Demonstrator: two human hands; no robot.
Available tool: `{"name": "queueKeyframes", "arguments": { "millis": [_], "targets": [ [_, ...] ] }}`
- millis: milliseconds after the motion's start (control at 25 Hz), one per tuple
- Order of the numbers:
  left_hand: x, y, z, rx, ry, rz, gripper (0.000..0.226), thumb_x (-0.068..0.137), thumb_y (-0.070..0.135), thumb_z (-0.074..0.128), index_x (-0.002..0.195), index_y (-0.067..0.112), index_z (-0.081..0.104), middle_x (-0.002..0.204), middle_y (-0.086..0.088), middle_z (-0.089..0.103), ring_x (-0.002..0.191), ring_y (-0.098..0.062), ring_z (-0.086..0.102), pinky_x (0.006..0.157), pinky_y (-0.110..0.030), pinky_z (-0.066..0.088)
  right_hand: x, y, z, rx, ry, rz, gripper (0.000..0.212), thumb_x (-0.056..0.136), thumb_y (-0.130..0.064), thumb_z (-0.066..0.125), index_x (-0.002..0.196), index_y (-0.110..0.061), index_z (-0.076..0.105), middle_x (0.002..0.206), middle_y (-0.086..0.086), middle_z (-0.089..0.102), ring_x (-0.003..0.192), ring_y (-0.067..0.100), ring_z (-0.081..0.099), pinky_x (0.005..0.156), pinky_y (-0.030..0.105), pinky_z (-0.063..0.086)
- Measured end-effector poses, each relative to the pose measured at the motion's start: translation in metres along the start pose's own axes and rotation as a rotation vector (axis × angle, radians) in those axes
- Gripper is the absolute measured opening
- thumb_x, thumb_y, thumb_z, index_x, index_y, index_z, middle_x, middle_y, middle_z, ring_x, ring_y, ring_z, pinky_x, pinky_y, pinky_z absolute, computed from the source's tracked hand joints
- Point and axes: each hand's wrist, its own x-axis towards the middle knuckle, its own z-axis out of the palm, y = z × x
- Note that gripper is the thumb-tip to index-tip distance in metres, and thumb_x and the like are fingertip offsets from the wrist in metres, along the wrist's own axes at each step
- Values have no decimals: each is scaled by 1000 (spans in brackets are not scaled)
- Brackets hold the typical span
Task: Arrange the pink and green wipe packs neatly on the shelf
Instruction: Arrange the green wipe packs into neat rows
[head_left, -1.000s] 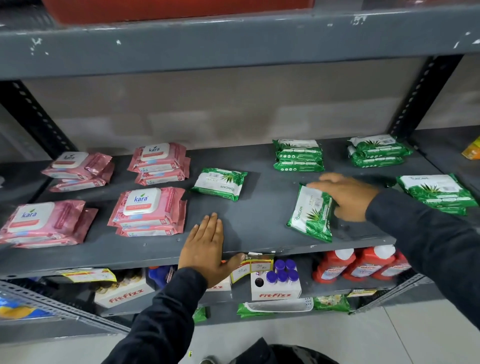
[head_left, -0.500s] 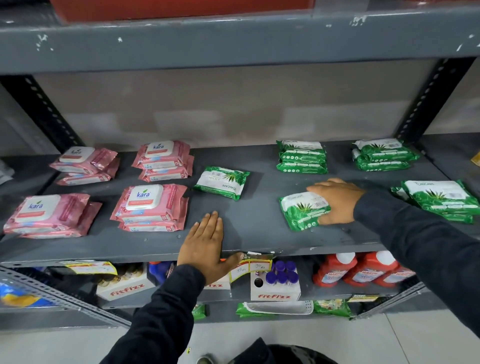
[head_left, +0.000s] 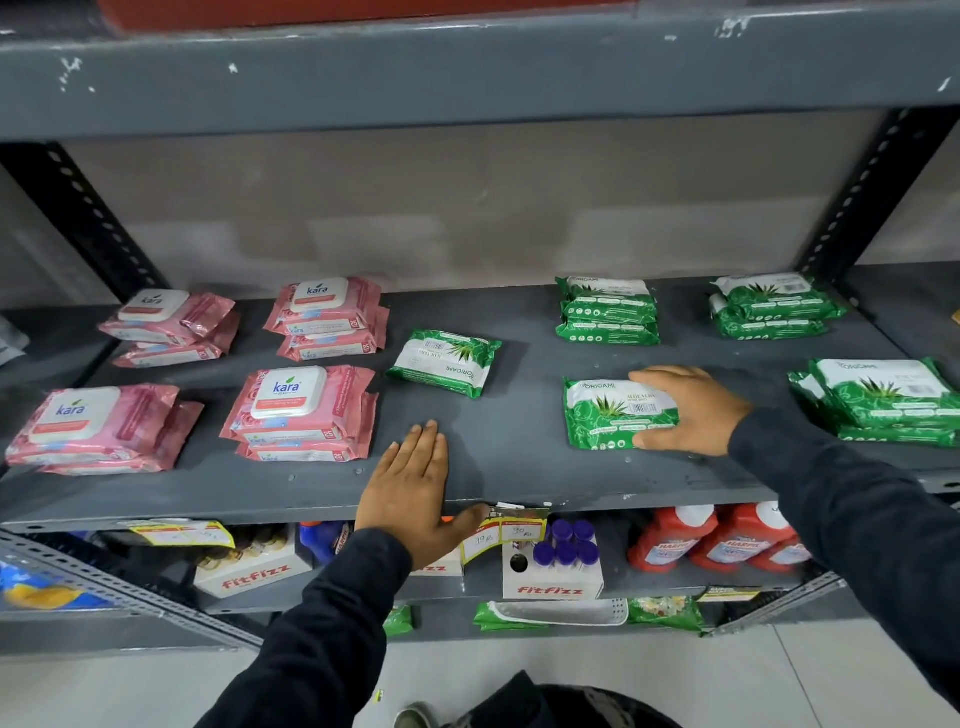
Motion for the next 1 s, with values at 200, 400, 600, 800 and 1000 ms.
{"name": "queueKeyframes", "arguments": {
  "millis": [200,400,600,800,1000],
  "targets": [
    [0,0,0,-2,-1,3,104,76,81,9,150,8,2,160,-9,-5,147,-22,-7,119,-38,-1,22,-40,-14,75,119,-134,92,69,-60,71,144,-29,29,152,2,31,138,24,29,110,36,26],
    [0,0,0,24,0,13,102,80,79,11,150,6,3,161,-10,-2,147,-23,-5,119,-38,-1,81,-124,-9,-64,76,-276,86,77,-50,69,146,-21,28,153,9,31,140,27,27,111,35,25],
    [2,-1,-1,23,-28,26,104,78,81,9,149,5,-1,161,-11,-3,146,-23,-7,116,-37,-6,121,-192,12,-228,-4,-251,101,69,-58,70,147,-15,22,152,11,32,137,29,34,109,41,34],
    [3,-2,0,9,-42,18,104,80,80,16,149,6,-1,161,-10,-4,146,-23,-7,117,-38,-5,136,-213,28,-229,-34,-171,107,65,-51,76,147,-13,19,148,12,37,132,31,39,105,40,39],
    [4,-3,1,-2,-29,19,103,80,80,21,149,5,1,161,-11,-2,147,-23,-5,117,-38,-5,134,-206,30,-131,44,-152,96,66,-33,77,145,-20,23,143,10,44,126,32,45,99,42,44]
  ]
}}
